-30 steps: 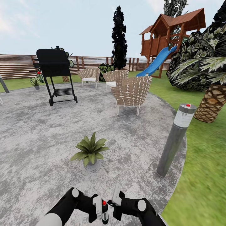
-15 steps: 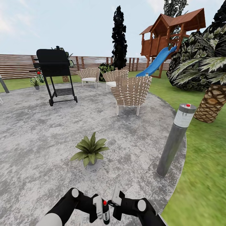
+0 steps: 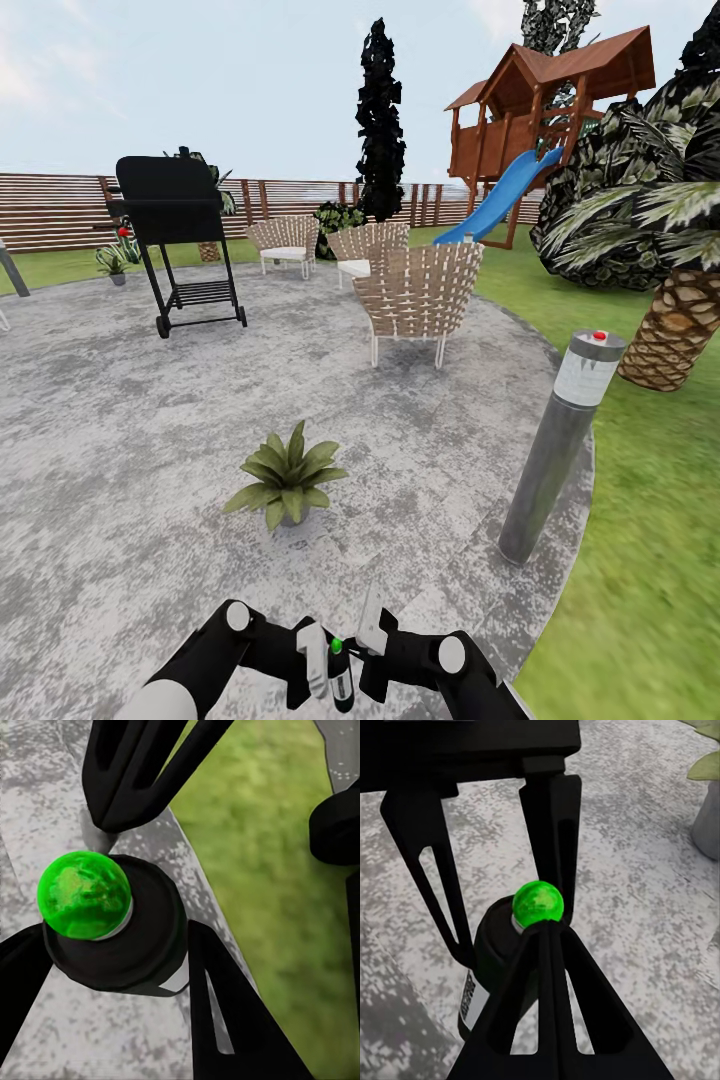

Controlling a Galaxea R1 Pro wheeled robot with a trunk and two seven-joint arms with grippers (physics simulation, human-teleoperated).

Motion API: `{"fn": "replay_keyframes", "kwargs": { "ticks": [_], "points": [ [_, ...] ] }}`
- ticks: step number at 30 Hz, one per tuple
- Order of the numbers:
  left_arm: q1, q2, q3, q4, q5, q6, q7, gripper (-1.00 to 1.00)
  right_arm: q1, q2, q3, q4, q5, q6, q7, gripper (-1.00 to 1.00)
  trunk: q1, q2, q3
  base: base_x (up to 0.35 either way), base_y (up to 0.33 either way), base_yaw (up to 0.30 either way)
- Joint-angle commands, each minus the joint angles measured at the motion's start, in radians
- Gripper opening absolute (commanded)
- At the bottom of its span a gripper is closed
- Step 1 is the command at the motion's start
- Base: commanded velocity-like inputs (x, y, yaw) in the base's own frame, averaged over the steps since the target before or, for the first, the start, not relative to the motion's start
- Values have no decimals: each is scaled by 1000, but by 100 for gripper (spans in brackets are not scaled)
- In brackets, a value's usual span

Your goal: Pick up the pesticide atomizer in the garden and spray insectifuge to fully cover both potted plants in the garden.

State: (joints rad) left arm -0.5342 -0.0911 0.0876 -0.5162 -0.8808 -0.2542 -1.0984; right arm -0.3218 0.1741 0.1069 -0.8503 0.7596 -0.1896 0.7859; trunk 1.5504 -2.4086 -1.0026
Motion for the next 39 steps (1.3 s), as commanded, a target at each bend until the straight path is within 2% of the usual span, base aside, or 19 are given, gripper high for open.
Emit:
{"fn": "replay_keyframes", "kwargs": {
  "ticks": [1,4,7,12,17,18,20,25,29,32,34,35,36,39],
  "points": [
    [0,-1,8,-1,-9,-6,-5,-100,0,0,-1,-1,10,-7,1,-100,0,0,-1,0,0,0],
    [-1,4,6,-1,-9,-5,-3,-100,0,0,-1,-1,10,-7,1,-100,0,0,-1,0,0,0],
    [1,24,7,-1,-21,-4,3,-100,0,0,-1,-1,10,-7,1,-100,0,0,-1,0,0,0],
    [7,119,2,-1,-26,-3,5,-100,0,0,-2,0,10,-7,1,-100,0,0,-1,0,0,0],
    [12,190,1,-1,-27,-3,5,-100,0,0,-2,2,9,-7,1,-100,0,0,-1,0,0,0],
    [12,211,1,-1,-27,-3,4,-100,0,-1,-3,3,9,-7,1,100,0,0,-1,0,0,0],
    [13,243,1,-1,-26,-3,3,-100,0,-2,-4,5,9,-7,1,100,0,0,-1,0,0,0],
    [12,292,11,-1,-20,5,4,-100,0,-5,-10,7,11,-8,-5,100,0,0,-1,0,0,0],
    [9,299,18,-2,-15,14,11,-100,0,-17,-15,10,13,-8,-26,100,0,0,-1,0,0,0],
    [3,293,24,-2,-11,57,47,-100,0,-54,-32,25,12,-8,-102,100,0,0,-1,0,0,0],
    [0,290,40,-3,-9,120,89,-100,0,-72,-81,66,11,-8,-181,100,0,0,-1,0,0,0],
    [-2,288,51,-5,-7,168,116,-100,0,-78,-136,113,11,-8,-241,100,0,0,-1,0,0,0],
    [-2,287,53,-6,-7,182,122,-100,0,-80,-156,130,11,-8,-261,100,0,0,-1,0,0,0],
    [-6,275,60,-12,0,240,142,-100,0,-86,-268,221,13,-8,-394,100,0,0,-1,0,0,0]
  ]
}}
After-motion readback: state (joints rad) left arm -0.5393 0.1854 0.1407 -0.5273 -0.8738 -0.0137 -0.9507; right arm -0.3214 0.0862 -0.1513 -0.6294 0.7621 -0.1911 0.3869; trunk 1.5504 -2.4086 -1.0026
